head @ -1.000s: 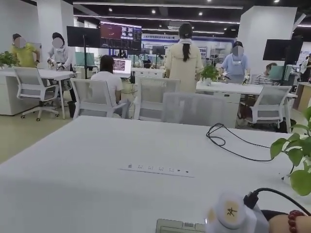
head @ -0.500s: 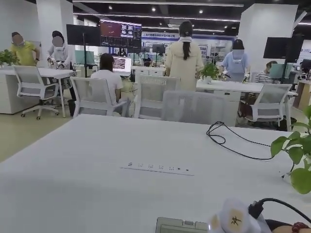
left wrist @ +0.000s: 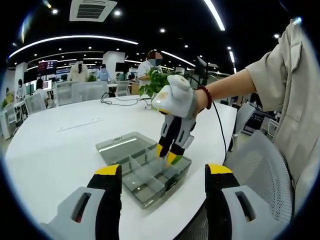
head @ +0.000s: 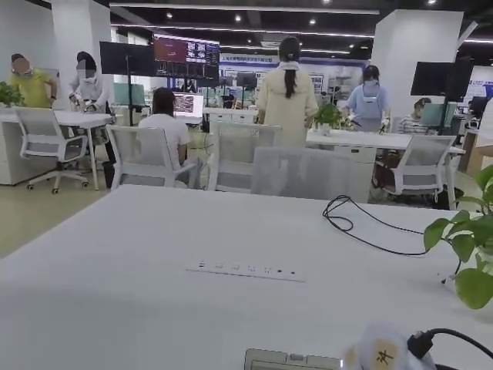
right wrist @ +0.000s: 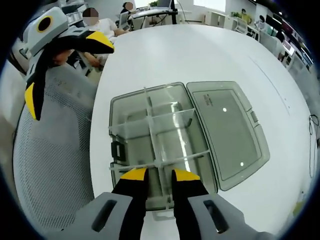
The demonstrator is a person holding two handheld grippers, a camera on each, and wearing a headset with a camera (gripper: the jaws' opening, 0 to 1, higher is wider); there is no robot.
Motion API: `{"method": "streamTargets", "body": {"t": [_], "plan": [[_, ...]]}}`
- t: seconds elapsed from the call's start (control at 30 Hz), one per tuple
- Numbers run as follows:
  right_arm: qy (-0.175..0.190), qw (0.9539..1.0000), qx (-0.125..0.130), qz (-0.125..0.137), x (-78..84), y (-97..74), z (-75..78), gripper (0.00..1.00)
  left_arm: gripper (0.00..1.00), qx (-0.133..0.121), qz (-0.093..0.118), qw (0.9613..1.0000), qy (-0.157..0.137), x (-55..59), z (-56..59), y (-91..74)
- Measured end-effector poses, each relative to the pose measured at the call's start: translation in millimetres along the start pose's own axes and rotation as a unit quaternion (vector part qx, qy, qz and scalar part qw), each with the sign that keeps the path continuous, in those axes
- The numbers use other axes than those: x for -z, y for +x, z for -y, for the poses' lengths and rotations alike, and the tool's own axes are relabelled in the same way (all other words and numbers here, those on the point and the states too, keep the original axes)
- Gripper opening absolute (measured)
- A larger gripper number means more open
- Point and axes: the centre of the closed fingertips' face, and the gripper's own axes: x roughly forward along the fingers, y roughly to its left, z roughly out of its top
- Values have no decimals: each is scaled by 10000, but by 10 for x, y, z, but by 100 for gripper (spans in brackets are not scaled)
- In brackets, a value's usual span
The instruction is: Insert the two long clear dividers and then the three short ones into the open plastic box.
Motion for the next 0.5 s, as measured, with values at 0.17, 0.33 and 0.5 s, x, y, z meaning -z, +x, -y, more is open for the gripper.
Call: {"method": "streamTargets", "body": {"t": [0.17,0.33,0.5], "plan": [[273,9992,176,220,-17,-128,-6,28,71,-90,-42,9999,-26,4,-72,-31],[629,9948,438,668,-80,-321,-48,38,73,-148,-78,9999,-34,2,-151,-94],[918,9871,752,1074,-99,-509,-127,56,77,-210,-122,9997,-75,4,-210,-160]]}}
